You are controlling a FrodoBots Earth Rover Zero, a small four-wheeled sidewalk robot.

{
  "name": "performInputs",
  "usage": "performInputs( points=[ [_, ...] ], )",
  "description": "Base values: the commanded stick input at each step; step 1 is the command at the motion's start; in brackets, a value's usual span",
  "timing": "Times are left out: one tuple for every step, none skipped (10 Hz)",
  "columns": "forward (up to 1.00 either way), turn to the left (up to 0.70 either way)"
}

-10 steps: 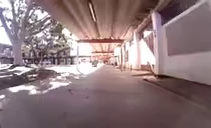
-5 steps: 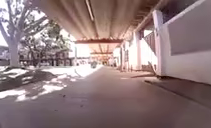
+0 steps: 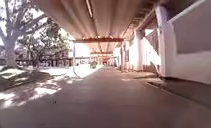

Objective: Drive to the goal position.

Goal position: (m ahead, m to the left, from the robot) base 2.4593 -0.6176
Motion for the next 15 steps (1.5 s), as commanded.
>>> performInputs(
  points=[
    [0.7,0.0],
    [0.7,0.0],
    [0.7,0.0],
    [0.7,0.0],
    [0.7,0.0],
    [0.7,0.0],
    [0.7,0.0],
    [0.7,0.0],
    [0.7,0.0],
    [0.7,0.0],
    [0.7,0.0],
    [0.7,0.0],
    [0.7,0.0],
    [0.7,0.0],
    [0.7,0.0]
  ],
)
